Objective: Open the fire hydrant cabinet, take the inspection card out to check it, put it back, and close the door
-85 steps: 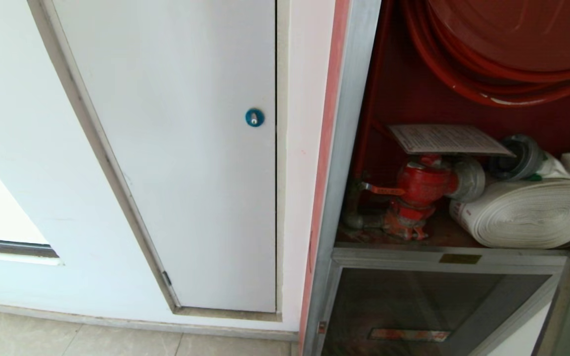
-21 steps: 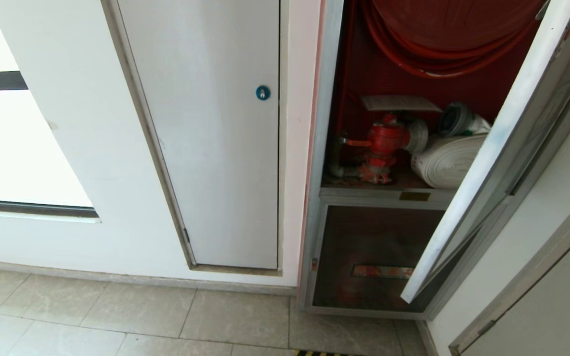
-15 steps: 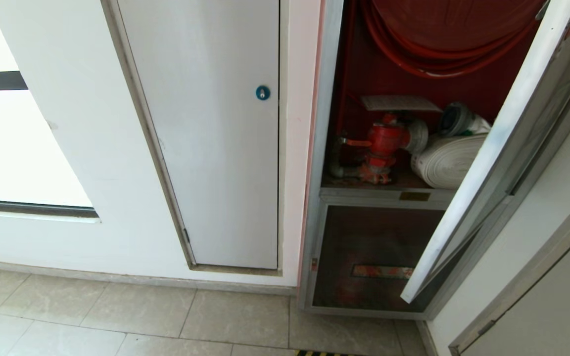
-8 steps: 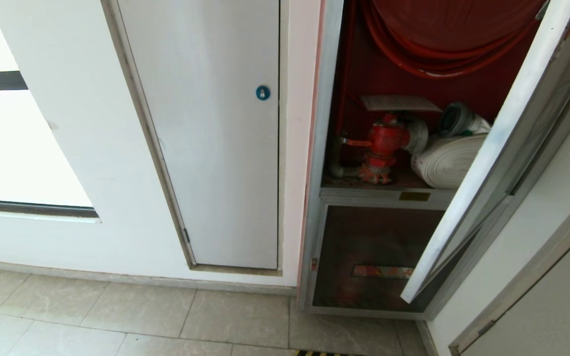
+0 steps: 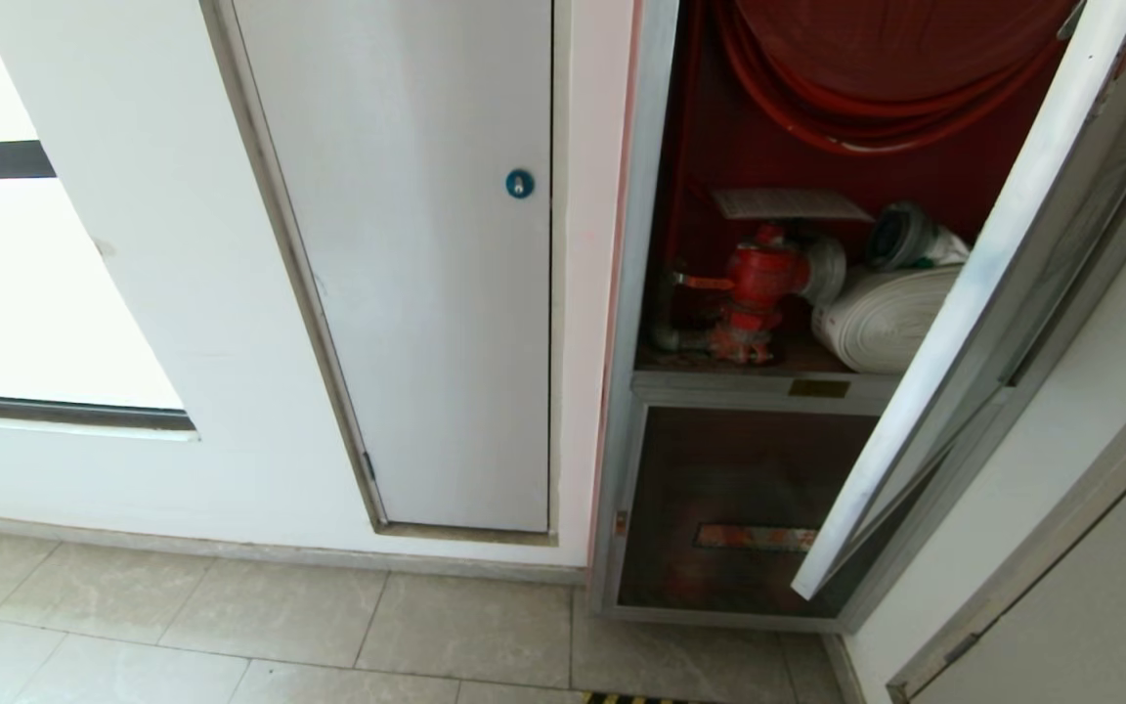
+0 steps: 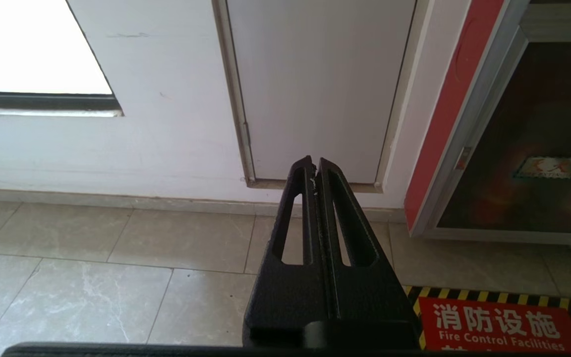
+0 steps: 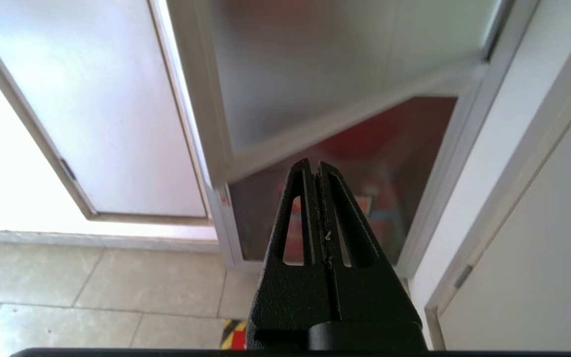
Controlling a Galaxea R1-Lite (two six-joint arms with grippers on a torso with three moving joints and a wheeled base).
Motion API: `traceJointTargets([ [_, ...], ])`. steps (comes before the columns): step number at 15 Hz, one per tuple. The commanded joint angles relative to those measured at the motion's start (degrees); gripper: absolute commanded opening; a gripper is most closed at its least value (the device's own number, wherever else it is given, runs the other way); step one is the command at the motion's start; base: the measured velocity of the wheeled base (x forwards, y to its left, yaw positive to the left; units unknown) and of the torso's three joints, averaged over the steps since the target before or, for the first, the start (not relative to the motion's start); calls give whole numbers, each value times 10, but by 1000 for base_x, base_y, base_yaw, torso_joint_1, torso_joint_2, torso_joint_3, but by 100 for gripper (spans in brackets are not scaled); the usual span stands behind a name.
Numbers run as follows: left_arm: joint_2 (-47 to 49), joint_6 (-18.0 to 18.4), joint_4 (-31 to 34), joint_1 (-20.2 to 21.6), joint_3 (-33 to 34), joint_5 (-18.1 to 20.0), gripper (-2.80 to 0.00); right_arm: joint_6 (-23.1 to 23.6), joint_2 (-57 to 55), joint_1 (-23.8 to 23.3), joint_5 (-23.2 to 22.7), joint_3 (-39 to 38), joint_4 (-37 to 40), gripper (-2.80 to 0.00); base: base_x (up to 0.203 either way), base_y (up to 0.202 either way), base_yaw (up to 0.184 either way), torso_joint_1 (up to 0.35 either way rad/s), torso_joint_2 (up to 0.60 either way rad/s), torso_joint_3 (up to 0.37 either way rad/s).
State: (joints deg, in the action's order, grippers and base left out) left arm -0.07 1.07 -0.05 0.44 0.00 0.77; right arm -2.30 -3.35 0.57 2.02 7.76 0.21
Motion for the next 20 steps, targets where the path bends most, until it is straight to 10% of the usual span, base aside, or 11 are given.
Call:
traceJointTargets([
  [1, 1, 0, 0, 0, 1, 0, -280, 0, -89, 0, -8, 59, -9, -280, 0, 0, 0, 0, 0, 0],
  [11, 1, 0, 0, 0, 1, 0, -280, -41, -390, 9, -215, 285, -76, -280, 0, 0, 0, 0, 0, 0],
  [20, 1, 0, 0, 0, 1, 0, -280, -81, -478, 169, -146, 309, -219, -280, 0, 0, 0, 0, 0, 0],
])
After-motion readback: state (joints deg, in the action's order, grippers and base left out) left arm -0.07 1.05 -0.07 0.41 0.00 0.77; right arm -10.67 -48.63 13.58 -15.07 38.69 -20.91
